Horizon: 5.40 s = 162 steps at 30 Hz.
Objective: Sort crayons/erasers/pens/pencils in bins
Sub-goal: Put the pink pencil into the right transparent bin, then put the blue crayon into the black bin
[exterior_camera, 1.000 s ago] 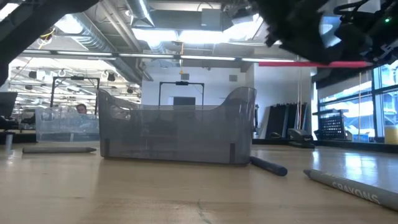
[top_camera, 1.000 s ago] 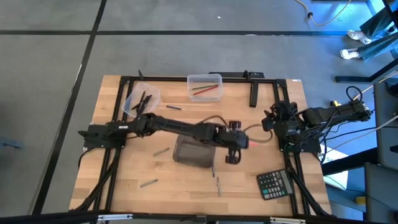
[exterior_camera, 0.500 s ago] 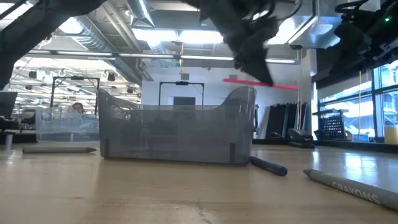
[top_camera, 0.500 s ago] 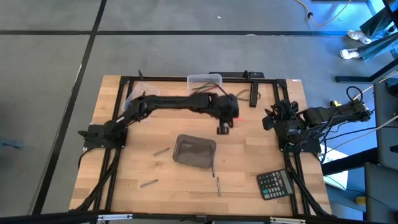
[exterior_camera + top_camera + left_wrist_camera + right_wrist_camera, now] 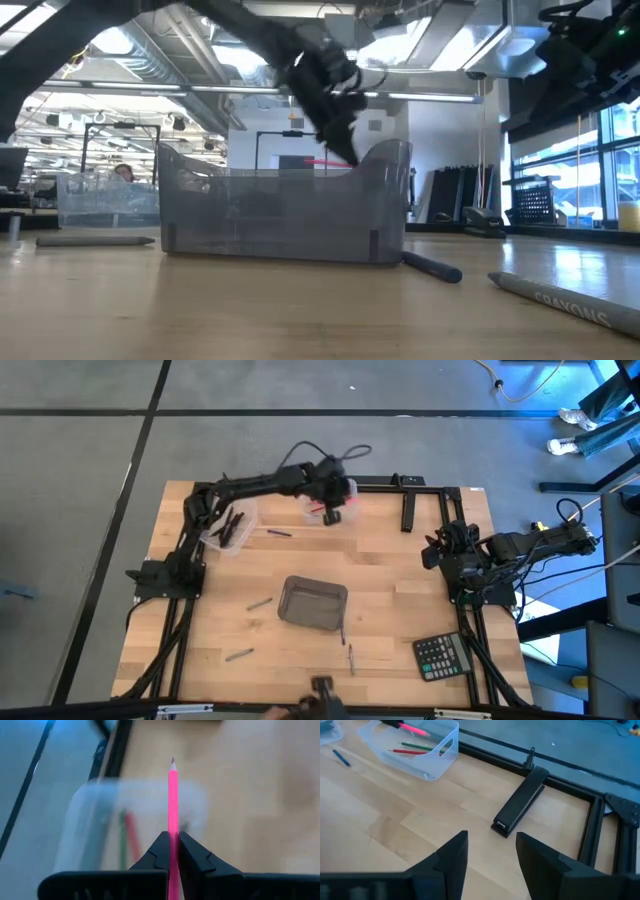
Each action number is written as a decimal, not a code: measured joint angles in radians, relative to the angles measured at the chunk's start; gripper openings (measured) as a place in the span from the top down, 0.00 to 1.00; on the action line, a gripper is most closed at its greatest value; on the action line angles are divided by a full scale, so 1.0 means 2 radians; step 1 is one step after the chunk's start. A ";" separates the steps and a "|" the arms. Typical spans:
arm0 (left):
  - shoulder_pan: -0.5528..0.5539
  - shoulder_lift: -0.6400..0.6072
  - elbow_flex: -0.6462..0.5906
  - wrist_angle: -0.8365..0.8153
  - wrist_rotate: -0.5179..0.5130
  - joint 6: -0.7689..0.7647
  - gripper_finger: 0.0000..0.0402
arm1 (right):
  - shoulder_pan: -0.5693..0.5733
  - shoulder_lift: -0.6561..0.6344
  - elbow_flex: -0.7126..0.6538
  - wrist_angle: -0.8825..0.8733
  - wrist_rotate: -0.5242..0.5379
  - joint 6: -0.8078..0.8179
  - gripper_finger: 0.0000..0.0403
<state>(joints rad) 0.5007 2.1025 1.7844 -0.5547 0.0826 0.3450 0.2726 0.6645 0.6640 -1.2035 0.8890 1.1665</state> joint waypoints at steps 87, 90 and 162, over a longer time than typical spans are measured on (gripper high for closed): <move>-0.111 -0.207 -0.207 -0.018 -0.048 -0.146 0.74 | -0.096 0.295 0.000 0.610 -0.298 -0.590 0.58; -0.115 -0.249 -0.261 -0.010 -0.059 -0.168 0.74 | -0.112 0.290 0.000 0.637 -0.330 -0.606 0.58; 0.049 -0.192 -0.426 0.038 -0.040 -0.009 0.76 | -0.262 0.288 0.056 0.595 -0.481 -0.718 0.58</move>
<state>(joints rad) 0.5978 1.7180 0.9322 -0.4779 0.0021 0.3272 -0.2522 1.2396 0.7757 -0.0128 -0.0727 -0.2688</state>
